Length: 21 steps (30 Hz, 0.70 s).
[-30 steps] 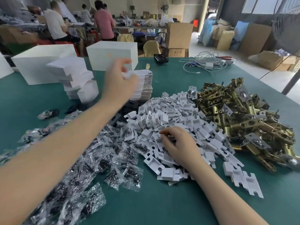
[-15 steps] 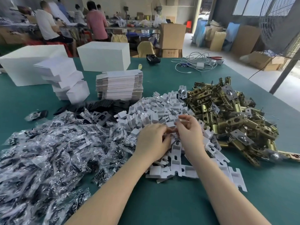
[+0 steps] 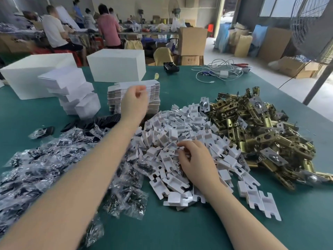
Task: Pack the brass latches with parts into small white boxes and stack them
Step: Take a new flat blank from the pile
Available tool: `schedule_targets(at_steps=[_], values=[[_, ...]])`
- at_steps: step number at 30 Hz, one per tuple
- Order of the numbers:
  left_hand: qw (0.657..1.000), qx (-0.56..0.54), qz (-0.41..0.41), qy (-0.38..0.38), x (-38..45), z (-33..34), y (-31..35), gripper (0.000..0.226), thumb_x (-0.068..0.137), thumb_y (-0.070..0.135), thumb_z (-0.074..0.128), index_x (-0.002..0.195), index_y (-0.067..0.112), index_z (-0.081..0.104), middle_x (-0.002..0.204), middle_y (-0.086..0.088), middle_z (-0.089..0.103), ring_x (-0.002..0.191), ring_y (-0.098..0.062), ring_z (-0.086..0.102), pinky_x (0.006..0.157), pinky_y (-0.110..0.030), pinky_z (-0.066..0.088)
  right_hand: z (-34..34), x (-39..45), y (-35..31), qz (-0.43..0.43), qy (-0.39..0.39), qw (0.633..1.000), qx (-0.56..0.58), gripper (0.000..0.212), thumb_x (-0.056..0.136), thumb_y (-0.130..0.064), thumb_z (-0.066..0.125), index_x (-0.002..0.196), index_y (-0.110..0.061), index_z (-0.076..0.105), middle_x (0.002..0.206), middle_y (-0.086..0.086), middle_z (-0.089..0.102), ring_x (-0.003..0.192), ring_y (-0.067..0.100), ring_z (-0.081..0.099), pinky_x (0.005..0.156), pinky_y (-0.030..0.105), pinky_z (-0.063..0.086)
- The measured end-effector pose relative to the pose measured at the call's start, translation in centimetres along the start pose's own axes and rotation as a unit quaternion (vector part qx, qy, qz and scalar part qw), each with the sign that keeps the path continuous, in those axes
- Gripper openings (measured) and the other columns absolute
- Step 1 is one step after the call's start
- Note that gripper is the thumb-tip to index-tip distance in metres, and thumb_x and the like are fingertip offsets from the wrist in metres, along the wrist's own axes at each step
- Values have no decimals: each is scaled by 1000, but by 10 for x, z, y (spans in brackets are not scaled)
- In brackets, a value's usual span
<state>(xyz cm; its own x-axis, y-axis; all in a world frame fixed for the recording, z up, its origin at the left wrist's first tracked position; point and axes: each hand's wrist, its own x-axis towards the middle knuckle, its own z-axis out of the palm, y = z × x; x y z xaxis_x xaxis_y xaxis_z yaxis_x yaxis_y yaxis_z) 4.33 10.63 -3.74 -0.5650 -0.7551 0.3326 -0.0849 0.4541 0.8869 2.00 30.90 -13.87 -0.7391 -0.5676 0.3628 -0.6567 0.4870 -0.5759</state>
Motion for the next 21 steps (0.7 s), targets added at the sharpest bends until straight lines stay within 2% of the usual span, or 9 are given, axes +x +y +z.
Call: schedule_targets(at_steps=[2,4,5,7,10,13,15,18,21], values=[[979,185,80,-3,41,-8,-7,28,100,12,49,125,14,62,118,-4,60,94,-14,57,79,-20,44,1,0,0,-1,1,1000,-1,28,99,-33,51,123,-24,62,114,-7,60,97,6,51,84,24,45],[928,342,147,-6,75,-16,-22,27,98,11,50,122,13,64,121,-13,58,107,-28,55,85,-39,45,1,0,0,0,-1,1000,-2,29,99,-34,51,124,-25,62,114,-8,60,97,7,52,86,26,48],[906,391,164,-4,88,-19,-30,26,97,12,52,120,11,64,121,-15,57,110,-33,54,84,-42,44,1,0,0,0,-2,1000,1,29,99,-35,51,124,-25,62,114,-9,59,98,7,52,87,26,48],[882,437,176,-8,110,-17,-43,28,96,14,55,123,7,61,125,-18,54,115,-36,50,88,-46,43,2,0,2,-1,4,1000,6,27,98,-36,51,121,-26,63,109,-12,57,96,5,51,86,25,47],[873,467,117,-77,129,-8,-55,43,99,29,46,137,8,45,138,-21,49,129,-38,42,107,-50,34,4,-1,3,-9,15,1000,8,22,97,-36,52,115,-29,65,99,-18,51,91,2,48,81,20,44],[833,521,134,-128,131,-9,-61,35,103,44,30,110,18,53,123,-13,63,117,-32,55,112,-52,25,4,1,4,-10,14,1000,7,19,97,-35,54,110,-29,67,96,-19,51,88,0,49,78,19,45],[812,537,193,-122,129,-15,-62,33,104,48,32,97,22,53,110,-8,69,105,-30,60,102,-46,35,5,1,4,-10,10,1000,11,18,96,-33,55,108,-29,68,94,-18,51,87,0,51,77,20,48],[821,521,201,-117,130,-26,-54,32,105,41,39,101,21,63,110,-11,70,100,-33,61,77,-38,45,5,1,4,-8,10,1000,15,18,96,-32,55,106,-28,69,92,-18,50,85,0,51,75,20,48],[875,438,203,-34,119,-35,-38,30,105,23,41,104,12,69,100,-15,66,88,-35,57,67,-37,37,4,1,3,-3,3,1000,13,18,96,-32,55,107,-28,69,92,-18,50,84,-1,51,74,21,49]])
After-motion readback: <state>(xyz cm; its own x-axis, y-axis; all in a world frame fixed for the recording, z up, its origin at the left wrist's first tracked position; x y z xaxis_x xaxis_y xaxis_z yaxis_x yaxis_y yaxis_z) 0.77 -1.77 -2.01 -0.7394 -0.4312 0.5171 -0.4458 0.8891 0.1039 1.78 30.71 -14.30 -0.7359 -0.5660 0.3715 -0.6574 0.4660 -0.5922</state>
